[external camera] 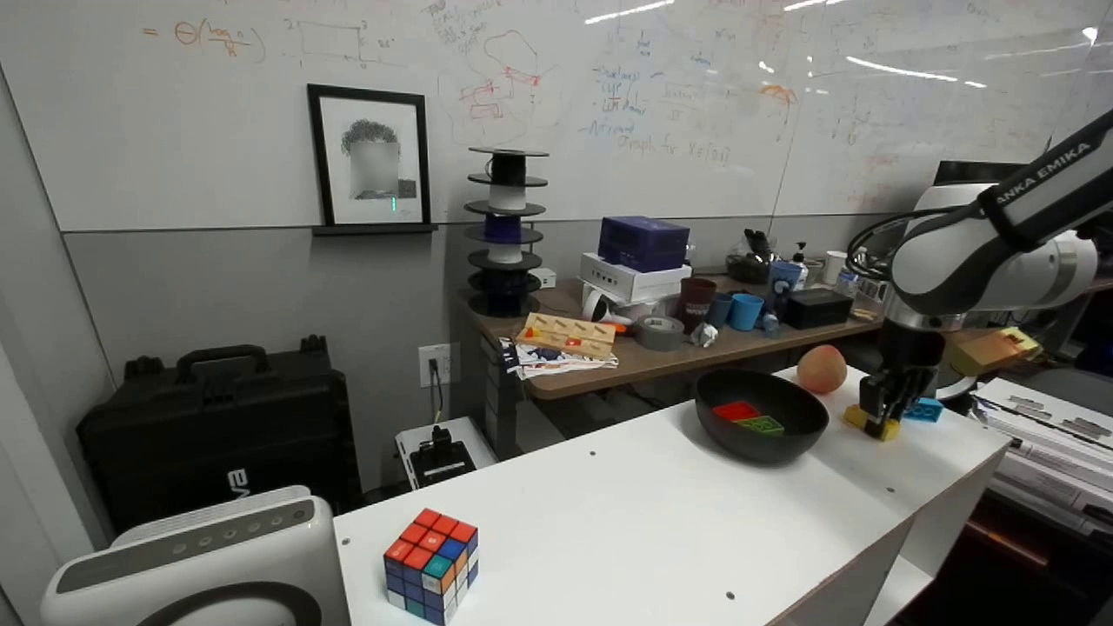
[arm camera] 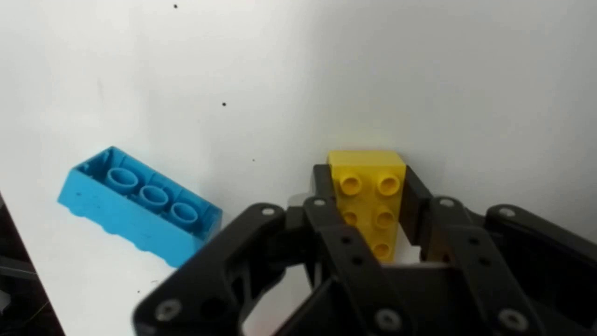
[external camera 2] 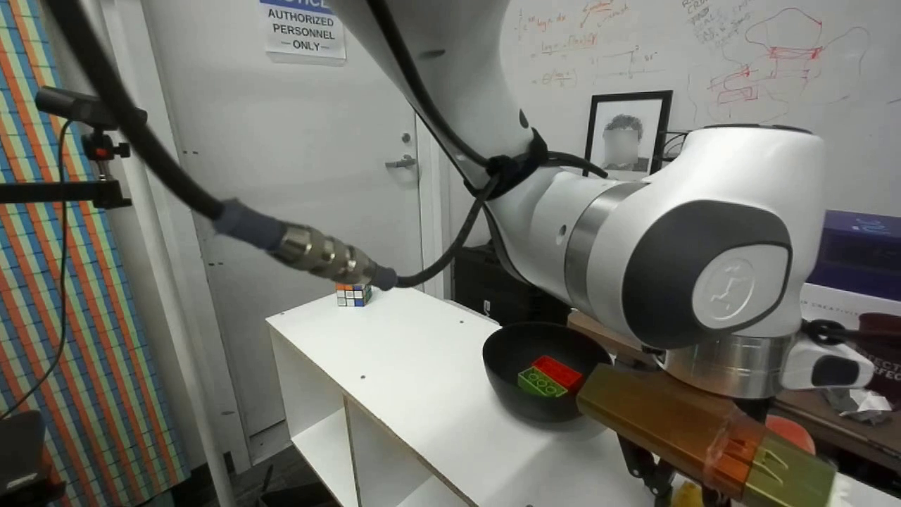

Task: Pick up the green, orange, blue and yellow objects from the table and put them in the bowl

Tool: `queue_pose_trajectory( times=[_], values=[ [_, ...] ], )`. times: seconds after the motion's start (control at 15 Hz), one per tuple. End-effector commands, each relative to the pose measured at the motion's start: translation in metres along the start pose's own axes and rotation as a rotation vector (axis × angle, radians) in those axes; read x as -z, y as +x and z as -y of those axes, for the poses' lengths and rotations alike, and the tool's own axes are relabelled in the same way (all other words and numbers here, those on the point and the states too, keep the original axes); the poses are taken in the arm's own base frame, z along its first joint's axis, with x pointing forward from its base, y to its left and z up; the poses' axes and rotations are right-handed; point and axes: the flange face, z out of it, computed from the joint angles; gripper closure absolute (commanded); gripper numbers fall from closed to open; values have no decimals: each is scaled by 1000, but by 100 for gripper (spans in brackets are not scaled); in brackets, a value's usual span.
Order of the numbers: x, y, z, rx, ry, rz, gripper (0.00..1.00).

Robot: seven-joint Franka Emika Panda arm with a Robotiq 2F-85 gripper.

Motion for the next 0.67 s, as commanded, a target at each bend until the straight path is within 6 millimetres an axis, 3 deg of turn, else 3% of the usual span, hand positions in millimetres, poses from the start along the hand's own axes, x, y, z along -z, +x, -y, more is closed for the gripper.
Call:
queue_pose_trajectory(
  times=[0.0,0.2,0.27,0.33,0.6],
  values=[
    [40,-7,11,5,-36,-10,88],
    [78,-9,31,15,-51,-35,88],
    [92,-20,35,38,-33,-40,88],
    [102,-18,50,59,-16,-43,88],
    [121,-23,100,139,34,-15,88]
  ],
)
